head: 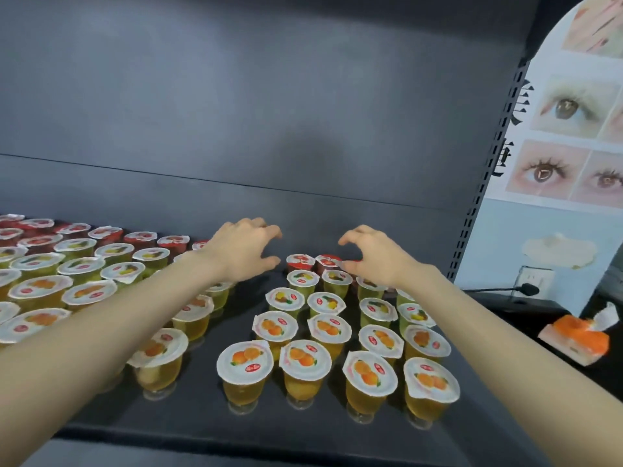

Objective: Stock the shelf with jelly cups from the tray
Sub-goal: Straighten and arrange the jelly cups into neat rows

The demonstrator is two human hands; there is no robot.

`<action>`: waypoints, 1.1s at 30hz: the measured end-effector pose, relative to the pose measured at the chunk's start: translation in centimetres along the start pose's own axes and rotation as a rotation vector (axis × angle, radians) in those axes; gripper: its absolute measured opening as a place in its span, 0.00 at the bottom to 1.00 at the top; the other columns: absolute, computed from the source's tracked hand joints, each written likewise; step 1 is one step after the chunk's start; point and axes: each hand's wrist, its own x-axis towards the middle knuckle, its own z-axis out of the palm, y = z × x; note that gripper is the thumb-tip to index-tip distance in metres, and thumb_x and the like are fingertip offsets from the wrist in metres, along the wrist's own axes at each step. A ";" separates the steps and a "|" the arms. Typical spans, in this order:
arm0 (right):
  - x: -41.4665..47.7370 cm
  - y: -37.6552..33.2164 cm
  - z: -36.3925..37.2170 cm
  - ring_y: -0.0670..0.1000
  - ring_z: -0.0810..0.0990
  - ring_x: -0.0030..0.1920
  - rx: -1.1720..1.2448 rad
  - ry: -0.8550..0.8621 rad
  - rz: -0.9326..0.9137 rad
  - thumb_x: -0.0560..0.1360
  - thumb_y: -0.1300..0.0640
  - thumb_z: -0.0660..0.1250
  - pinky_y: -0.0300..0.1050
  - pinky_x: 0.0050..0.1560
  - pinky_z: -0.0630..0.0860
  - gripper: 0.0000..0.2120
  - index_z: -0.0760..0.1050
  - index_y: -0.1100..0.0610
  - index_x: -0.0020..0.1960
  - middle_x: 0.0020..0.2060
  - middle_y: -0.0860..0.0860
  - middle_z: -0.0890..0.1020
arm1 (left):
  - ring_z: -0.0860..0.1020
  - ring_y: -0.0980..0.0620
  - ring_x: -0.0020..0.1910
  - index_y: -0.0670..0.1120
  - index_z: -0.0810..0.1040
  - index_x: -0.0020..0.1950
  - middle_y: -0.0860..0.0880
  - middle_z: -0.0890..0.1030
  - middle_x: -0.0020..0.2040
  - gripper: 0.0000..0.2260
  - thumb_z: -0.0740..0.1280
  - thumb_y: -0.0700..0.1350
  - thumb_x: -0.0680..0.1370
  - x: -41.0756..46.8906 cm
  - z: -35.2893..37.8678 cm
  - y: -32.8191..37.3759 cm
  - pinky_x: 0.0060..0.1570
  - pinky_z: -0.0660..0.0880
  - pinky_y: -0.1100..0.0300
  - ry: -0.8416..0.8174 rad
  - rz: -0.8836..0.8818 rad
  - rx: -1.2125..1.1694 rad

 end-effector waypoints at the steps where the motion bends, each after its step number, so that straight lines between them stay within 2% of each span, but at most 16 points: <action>1: 0.6 0.2 0.2 0.53 0.73 0.63 -0.002 -0.001 0.008 0.77 0.54 0.66 0.44 0.60 0.72 0.21 0.69 0.53 0.68 0.68 0.52 0.69 | 0.74 0.47 0.60 0.49 0.67 0.70 0.46 0.73 0.65 0.21 0.62 0.54 0.78 0.8 0.2 -0.2 0.57 0.72 0.54 -0.010 0.021 0.008; 5: 2.9 1.1 1.3 0.54 0.74 0.61 -0.017 -0.024 0.039 0.77 0.53 0.67 0.47 0.60 0.73 0.21 0.69 0.53 0.68 0.67 0.53 0.70 | 0.73 0.46 0.60 0.50 0.67 0.69 0.45 0.73 0.63 0.21 0.63 0.54 0.78 4.7 1.2 -1.1 0.56 0.73 0.52 -0.059 0.121 0.022; 12: 6.6 2.6 3.8 0.54 0.74 0.59 0.012 -0.111 0.090 0.76 0.50 0.68 0.47 0.58 0.74 0.22 0.69 0.54 0.68 0.63 0.54 0.73 | 0.73 0.49 0.59 0.49 0.68 0.68 0.46 0.73 0.61 0.22 0.64 0.56 0.77 10.0 4.5 -2.7 0.58 0.72 0.52 -0.269 0.297 -0.106; 17: 8.3 3.3 4.6 0.51 0.76 0.54 0.073 -0.200 0.108 0.74 0.48 0.69 0.40 0.50 0.72 0.25 0.70 0.55 0.67 0.61 0.54 0.76 | 0.74 0.52 0.58 0.50 0.70 0.67 0.48 0.75 0.62 0.23 0.66 0.58 0.75 11.8 6.1 -3.7 0.58 0.73 0.56 -0.371 0.349 -0.267; 21: 9.2 3.7 5.0 0.50 0.75 0.51 0.103 -0.253 0.113 0.72 0.47 0.71 0.39 0.48 0.71 0.25 0.71 0.54 0.65 0.58 0.52 0.77 | 0.76 0.55 0.57 0.51 0.71 0.67 0.52 0.76 0.62 0.24 0.71 0.55 0.72 12.6 6.8 -4.1 0.57 0.74 0.58 -0.459 0.371 -0.370; 26: 10.0 4.1 5.4 0.49 0.78 0.50 0.115 -0.282 0.097 0.71 0.48 0.72 0.38 0.45 0.73 0.22 0.74 0.54 0.62 0.54 0.50 0.79 | 0.77 0.56 0.56 0.51 0.73 0.65 0.54 0.78 0.60 0.24 0.73 0.53 0.71 13.4 7.3 -4.1 0.58 0.75 0.55 -0.505 0.402 -0.419; 33: 10.9 3.4 5.8 0.48 0.79 0.47 0.158 -0.250 0.058 0.69 0.46 0.74 0.42 0.47 0.77 0.22 0.76 0.55 0.59 0.50 0.49 0.81 | 0.79 0.57 0.49 0.49 0.77 0.60 0.54 0.81 0.52 0.20 0.74 0.51 0.70 13.0 7.1 -6.1 0.52 0.77 0.57 -0.430 0.326 -0.356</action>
